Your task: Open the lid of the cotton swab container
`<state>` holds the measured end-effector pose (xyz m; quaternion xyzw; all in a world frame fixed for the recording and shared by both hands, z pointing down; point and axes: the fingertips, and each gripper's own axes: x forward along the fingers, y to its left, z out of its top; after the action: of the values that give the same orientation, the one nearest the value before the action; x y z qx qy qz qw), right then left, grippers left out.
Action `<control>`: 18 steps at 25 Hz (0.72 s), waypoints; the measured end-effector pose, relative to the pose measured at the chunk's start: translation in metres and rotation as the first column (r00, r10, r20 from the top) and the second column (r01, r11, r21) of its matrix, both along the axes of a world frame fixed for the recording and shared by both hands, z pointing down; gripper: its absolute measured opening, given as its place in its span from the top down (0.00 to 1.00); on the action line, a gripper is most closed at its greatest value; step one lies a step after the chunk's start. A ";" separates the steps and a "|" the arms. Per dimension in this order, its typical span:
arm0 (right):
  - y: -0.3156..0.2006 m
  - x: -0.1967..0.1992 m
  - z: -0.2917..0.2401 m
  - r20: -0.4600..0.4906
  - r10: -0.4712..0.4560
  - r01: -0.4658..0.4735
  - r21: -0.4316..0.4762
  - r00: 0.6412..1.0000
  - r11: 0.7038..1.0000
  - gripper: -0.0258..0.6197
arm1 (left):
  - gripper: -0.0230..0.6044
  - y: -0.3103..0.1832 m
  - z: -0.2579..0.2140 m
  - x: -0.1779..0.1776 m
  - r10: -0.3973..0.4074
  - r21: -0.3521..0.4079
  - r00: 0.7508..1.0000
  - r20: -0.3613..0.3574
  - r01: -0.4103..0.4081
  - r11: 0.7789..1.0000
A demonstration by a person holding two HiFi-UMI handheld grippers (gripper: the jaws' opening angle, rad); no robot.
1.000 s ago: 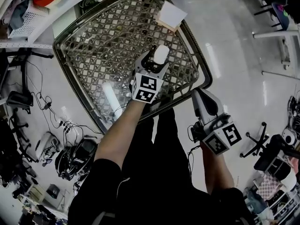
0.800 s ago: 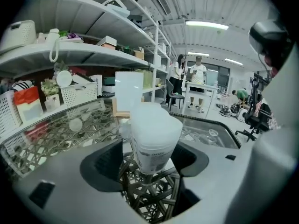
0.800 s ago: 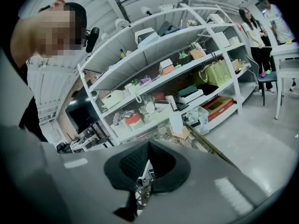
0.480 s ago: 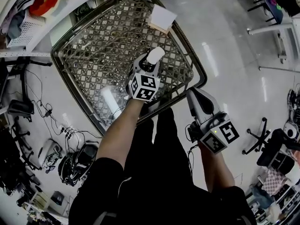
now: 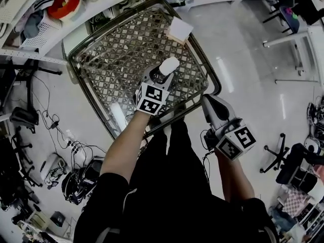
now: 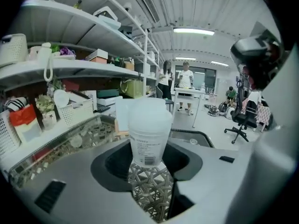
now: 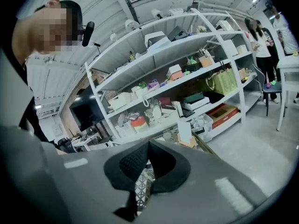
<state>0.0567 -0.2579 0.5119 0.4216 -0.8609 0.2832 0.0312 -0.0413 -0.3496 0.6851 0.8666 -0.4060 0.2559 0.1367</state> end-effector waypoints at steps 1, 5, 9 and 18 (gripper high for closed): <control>0.001 -0.003 -0.006 -0.003 -0.002 0.002 0.007 1.000 1.000 0.95 | 0.65 0.000 -0.011 -0.005 0.005 0.010 1.000 -0.005 -0.005 1.000; 0.007 -0.014 -0.028 -0.003 0.000 0.000 0.030 1.000 1.000 0.95 | 0.65 0.007 -0.051 -0.020 0.024 0.047 0.999 -0.032 -0.023 0.999; 0.010 -0.025 -0.048 -0.002 -0.009 0.009 0.061 1.000 0.998 0.95 | 0.65 0.016 -0.087 -0.030 0.063 0.066 0.997 -0.054 -0.059 0.996; 0.010 -0.036 -0.090 -0.017 -0.033 0.035 0.141 0.999 0.989 0.95 | 0.65 0.049 -0.151 -0.039 0.170 0.081 0.985 0.004 -0.170 0.982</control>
<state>0.0204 -0.2475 0.4218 0.4101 -0.8856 0.2175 0.0125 -0.0799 -0.3002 0.5344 0.9033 -0.3403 0.2487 0.0794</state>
